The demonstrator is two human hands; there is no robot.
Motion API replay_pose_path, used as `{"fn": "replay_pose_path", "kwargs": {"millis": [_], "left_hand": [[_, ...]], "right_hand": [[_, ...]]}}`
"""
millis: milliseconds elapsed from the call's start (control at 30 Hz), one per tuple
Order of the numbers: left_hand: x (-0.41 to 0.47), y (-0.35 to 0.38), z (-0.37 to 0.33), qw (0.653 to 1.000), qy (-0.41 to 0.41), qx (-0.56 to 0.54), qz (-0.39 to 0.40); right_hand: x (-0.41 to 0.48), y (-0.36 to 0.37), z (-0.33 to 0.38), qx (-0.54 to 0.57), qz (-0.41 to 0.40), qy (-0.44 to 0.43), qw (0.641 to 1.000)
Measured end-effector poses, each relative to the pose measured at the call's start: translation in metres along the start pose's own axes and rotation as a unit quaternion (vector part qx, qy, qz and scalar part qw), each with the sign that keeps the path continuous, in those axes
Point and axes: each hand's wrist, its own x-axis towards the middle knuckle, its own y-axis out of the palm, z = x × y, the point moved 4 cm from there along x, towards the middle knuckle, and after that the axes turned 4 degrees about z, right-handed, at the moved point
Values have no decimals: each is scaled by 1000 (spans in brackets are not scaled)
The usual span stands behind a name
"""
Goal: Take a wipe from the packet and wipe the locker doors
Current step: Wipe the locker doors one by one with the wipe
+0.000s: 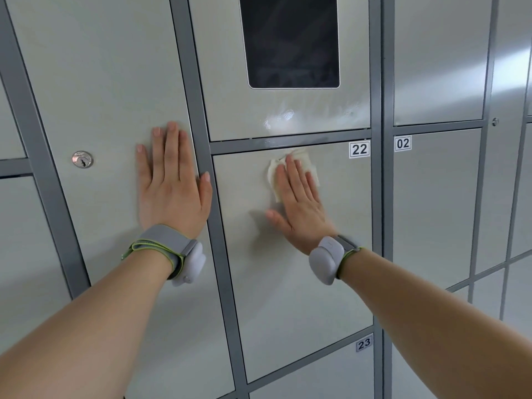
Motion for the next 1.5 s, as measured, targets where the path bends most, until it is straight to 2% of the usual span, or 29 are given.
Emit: {"fn": "replay_pose_path", "kwargs": {"millis": [100,233,300,367,467,533,600,733,800,867,1000,1067,1133,1267,1333,1500], "left_hand": [[-1,0,0,1000,0,-5,-2],[-1,-1,0,1000,1,-7,-3],[-2,-1,-1,1000,1,-6,-1],[-2,-1,-1,1000,-1,-5,-1],[-1,0,-1,1000,-2,-4,-3],[-1,-1,0,1000,-1,-6,-3],[-1,0,0,1000,0,-8,-3],[-1,0,0,1000,-2,-6,-4],[0,1,-1,1000,-3,-6,-4],[0,1,-1,1000,-4,-7,-2],[-1,1,-1,1000,-7,-8,-1],[-2,0,-1,1000,-7,-10,-3],[-3,0,-2,1000,-4,-10,-5],[-1,0,-1,1000,-4,-7,-7],[0,0,-1,1000,-3,-3,-11],[0,0,-1,1000,-5,1,-7]], "right_hand": [[2,-3,-11,-36,-18,-3,999],[20,-19,-37,24,-40,139,989],[23,-19,-38,46,-47,173,983],[21,-15,-26,41,-40,136,989],[12,-3,-6,1,-25,25,999],[11,-1,-7,-12,-32,-2,999],[14,-5,-18,-16,-46,21,999],[23,-19,-50,34,-52,176,982],[25,-22,-52,55,-52,206,976],[22,-18,-43,58,-44,189,979],[-2,1,-19,3,-1,61,998],[-7,3,-25,-15,2,36,999],[-4,-1,-39,-20,-13,59,998],[14,-19,-69,20,-44,185,982],[17,-22,-69,38,-51,215,975],[-7,-4,-55,19,-14,128,991]]}}
